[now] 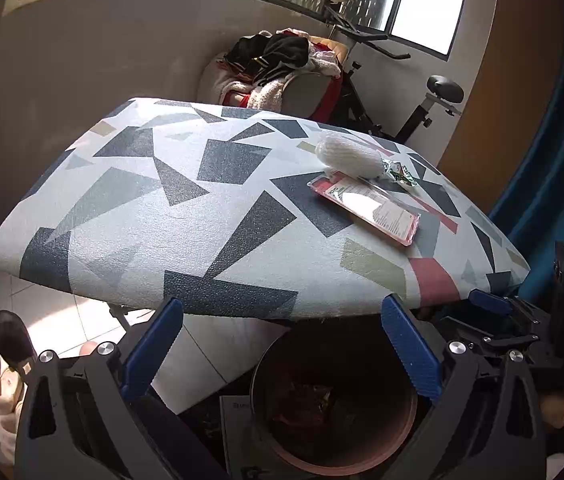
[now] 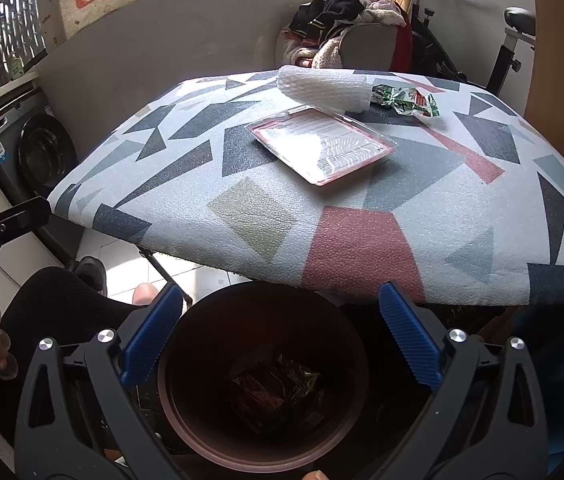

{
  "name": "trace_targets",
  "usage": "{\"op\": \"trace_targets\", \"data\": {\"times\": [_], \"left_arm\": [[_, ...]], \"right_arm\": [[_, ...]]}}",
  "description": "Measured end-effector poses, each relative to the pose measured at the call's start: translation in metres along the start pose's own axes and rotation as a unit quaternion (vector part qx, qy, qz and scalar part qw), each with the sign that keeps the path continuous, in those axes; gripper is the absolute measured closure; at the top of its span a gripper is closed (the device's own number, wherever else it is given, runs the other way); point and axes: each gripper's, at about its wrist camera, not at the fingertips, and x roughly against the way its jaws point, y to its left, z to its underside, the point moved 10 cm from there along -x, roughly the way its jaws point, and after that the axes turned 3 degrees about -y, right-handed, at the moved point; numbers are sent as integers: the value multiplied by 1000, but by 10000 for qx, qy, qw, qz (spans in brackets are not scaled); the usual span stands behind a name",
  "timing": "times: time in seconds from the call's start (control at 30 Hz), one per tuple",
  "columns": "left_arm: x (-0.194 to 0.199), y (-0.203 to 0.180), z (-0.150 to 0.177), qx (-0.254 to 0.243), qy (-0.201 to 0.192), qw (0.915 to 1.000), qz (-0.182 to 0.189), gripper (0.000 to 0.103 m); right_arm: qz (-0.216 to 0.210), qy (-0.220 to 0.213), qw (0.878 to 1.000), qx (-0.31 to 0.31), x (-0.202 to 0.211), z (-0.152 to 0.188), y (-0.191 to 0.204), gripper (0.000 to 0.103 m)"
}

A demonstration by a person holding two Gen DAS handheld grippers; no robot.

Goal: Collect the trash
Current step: 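Grasp the clear plastic tray by its rim with the left tool and lift it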

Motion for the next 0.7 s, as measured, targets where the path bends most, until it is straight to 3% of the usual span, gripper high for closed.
{"op": "trace_targets", "data": {"times": [0.4,0.7], "left_arm": [[-9,11,-6,352,134,9991,171,6],[-36,11,-35,713,197,9961,482,6]], "right_arm": [[132,-62,9994,-302,-3,-18,-25,6],[657,-131,9975,208,-30,-81,-74,6]]}}
